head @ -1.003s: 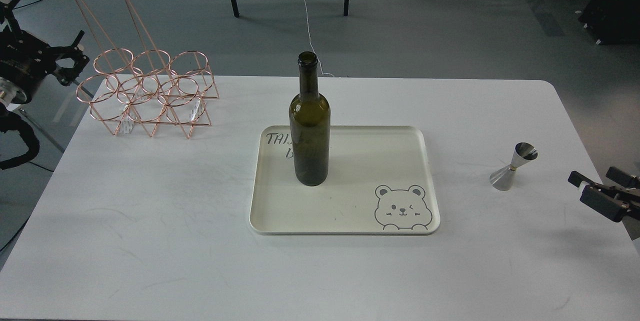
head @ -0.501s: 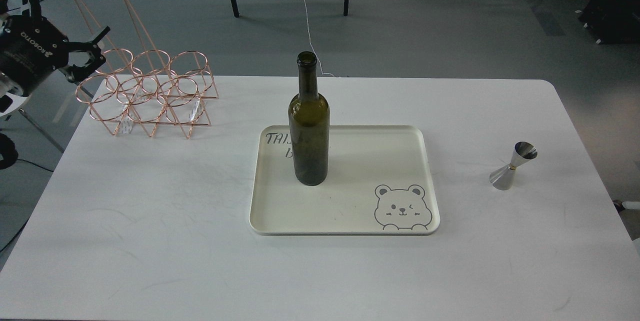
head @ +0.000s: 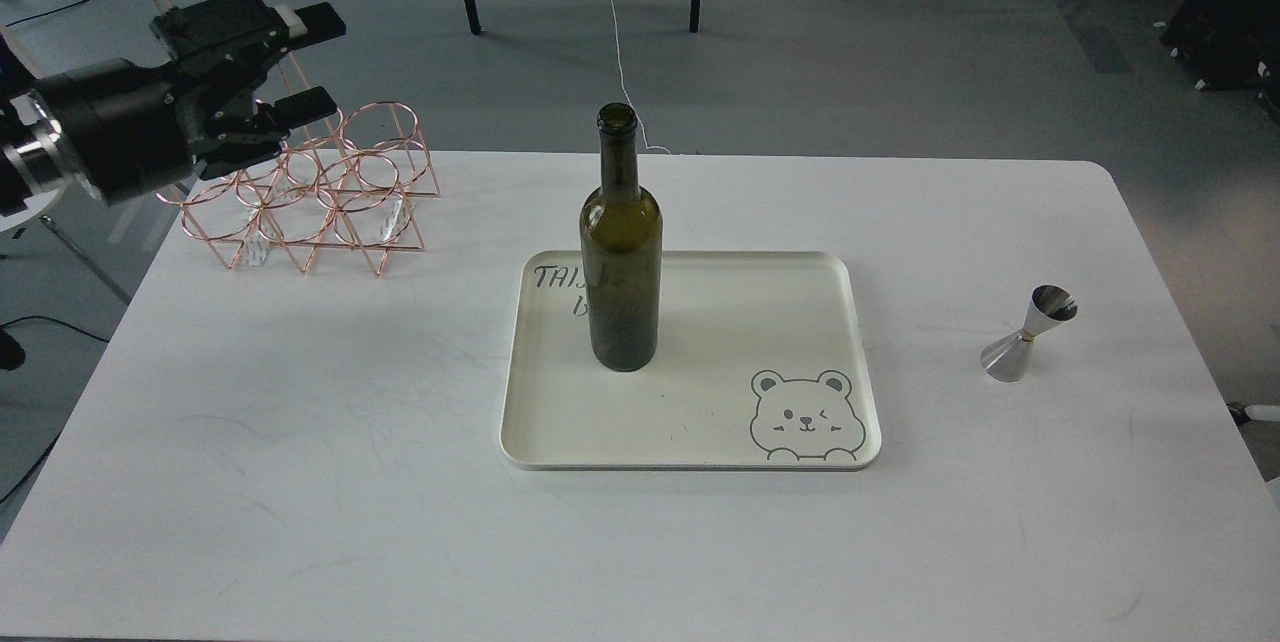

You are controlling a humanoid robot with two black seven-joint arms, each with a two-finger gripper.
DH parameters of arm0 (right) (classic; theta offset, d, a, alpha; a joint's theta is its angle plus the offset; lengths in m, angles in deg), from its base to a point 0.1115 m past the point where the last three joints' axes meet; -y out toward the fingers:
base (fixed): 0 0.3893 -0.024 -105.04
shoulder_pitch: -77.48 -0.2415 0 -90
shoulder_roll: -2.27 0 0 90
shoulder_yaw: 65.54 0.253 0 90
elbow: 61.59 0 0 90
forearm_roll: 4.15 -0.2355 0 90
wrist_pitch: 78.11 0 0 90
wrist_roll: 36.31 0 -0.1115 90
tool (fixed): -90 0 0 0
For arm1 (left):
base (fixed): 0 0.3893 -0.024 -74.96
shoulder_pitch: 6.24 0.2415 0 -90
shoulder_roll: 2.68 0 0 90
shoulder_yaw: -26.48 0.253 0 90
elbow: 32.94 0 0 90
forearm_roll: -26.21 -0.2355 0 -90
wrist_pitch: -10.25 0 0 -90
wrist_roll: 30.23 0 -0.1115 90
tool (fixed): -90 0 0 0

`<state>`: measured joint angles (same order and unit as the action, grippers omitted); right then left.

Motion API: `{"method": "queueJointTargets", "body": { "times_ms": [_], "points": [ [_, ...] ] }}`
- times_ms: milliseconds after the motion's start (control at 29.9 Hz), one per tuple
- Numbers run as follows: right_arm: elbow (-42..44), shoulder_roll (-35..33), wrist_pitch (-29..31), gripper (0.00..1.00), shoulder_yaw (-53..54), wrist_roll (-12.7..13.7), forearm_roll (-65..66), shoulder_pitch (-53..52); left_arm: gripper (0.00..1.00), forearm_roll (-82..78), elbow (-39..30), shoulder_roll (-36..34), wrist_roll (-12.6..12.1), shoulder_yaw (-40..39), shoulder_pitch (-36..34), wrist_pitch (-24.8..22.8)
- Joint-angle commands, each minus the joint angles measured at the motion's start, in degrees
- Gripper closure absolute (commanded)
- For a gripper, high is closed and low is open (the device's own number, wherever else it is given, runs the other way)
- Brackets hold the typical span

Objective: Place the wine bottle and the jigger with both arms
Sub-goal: 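Reach the left gripper toward the neck of the green wine bottle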

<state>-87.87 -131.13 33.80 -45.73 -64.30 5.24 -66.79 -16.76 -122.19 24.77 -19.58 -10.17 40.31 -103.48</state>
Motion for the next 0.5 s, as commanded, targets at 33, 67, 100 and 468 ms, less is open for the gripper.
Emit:
{"method": "queueJointTargets", "body": {
  "times_ms": [33, 67, 100, 468],
  "points": [
    [2.0, 0.7, 2.3, 0.03, 1.5, 0.0, -0.9, -0.3, 0.02, -16.3, -6.7, 3.1, 0.0, 0.3, -0.5, 2.4],
    [2.0, 0.7, 2.3, 0.03, 1.8, 0.0, -0.9, -0.3, 0.02, -20.3, -7.5, 4.0, 0.0, 0.4, -0.5, 2.4],
    [2.0, 0.7, 2.3, 0.03, 2.1, 0.0, -0.9, -0.3, 0.02, -24.3, -7.7, 5.4, -0.1, 0.4, -0.6, 2.4],
    [1.9, 0.9, 2.3, 0.03, 3.0, 0.0, -0.9, -1.0, 0.06, -67.1, -4.9, 23.8, -0.5, 1.0, -0.9, 3.1]
  ]
}}
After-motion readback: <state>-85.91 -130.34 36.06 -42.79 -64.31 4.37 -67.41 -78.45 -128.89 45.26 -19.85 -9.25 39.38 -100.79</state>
